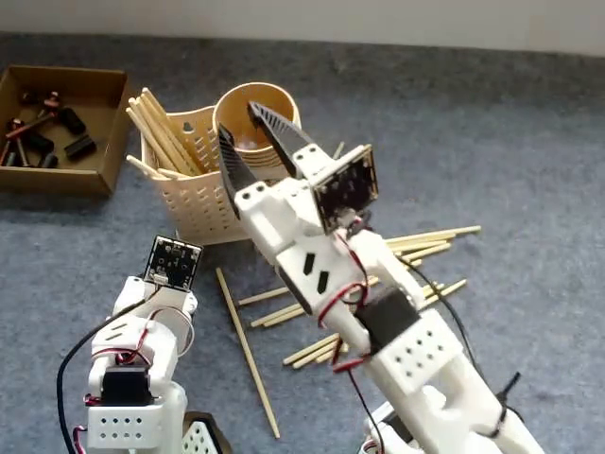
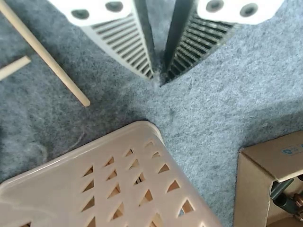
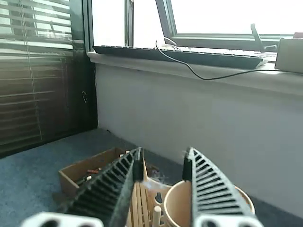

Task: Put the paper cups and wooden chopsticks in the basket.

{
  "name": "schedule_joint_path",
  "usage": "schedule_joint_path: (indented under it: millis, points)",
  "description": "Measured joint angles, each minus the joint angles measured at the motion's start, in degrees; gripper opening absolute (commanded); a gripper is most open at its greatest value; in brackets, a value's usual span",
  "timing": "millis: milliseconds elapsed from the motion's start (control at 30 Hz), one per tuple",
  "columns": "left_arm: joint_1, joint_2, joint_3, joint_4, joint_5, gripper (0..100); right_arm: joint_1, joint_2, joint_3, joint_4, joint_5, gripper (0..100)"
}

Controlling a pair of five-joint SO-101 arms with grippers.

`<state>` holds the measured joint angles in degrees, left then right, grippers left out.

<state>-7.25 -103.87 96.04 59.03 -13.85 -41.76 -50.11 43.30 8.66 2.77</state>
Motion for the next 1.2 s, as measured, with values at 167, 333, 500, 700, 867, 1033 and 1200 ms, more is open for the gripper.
schedule_joint_path:
  millis: [167,333,500,700,867,1033,1200]
  points:
    - [-2.11,0.0,-0.18,0.0,0.0,1,0.0,-9.23,0.0,16.26,-2.11,14.6]
    - [-9.32,0.0,-1.23,0.0,0.0,1,0.0,-13.63,0.0,31.12,-5.8,14.6]
    - [-16.7,0.0,-3.34,0.0,3.34,1,-3.08,-12.57,0.0,40.62,-7.65,14.6]
    - [-25.85,0.0,-3.87,-4.04,9.14,1,-9.67,-4.57,0.0,43.16,-7.82,14.6]
    - [-29.19,0.0,-3.87,-4.75,10.81,1,-12.92,7.38,0.0,43.16,-12.4,14.6]
    - [-29.36,0.0,-3.87,-4.84,11.08,1,-14.33,21.27,-2.11,42.11,-16.18,14.6]
    - [-29.36,0.0,-3.87,-4.84,11.08,1,-14.68,34.2,-5.27,38.68,-18.46,14.6]
